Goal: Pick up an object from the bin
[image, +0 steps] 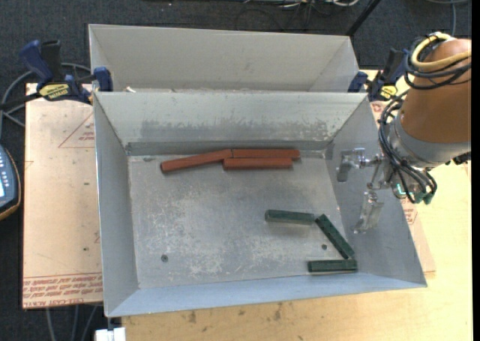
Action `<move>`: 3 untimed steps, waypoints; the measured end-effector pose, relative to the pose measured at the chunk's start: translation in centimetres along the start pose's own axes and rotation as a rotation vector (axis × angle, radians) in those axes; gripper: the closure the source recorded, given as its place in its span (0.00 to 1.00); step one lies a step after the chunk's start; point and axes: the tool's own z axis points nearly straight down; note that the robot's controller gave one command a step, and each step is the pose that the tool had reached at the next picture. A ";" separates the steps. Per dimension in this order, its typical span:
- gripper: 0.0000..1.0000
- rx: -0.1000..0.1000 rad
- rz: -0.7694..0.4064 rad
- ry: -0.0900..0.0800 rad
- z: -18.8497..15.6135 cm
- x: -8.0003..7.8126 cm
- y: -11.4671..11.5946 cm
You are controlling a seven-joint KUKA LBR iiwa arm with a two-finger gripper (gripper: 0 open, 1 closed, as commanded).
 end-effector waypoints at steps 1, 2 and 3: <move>0.00 -0.001 0.036 0.002 14.5 1.1 3.7; 0.00 0.004 -0.285 -0.012 4.2 -1.3 0.1; 0.00 0.001 -0.678 -0.007 17.2 -3.7 2.7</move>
Offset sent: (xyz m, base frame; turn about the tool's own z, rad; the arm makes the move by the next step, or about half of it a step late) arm -0.0099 0.0355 -0.1397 0.0387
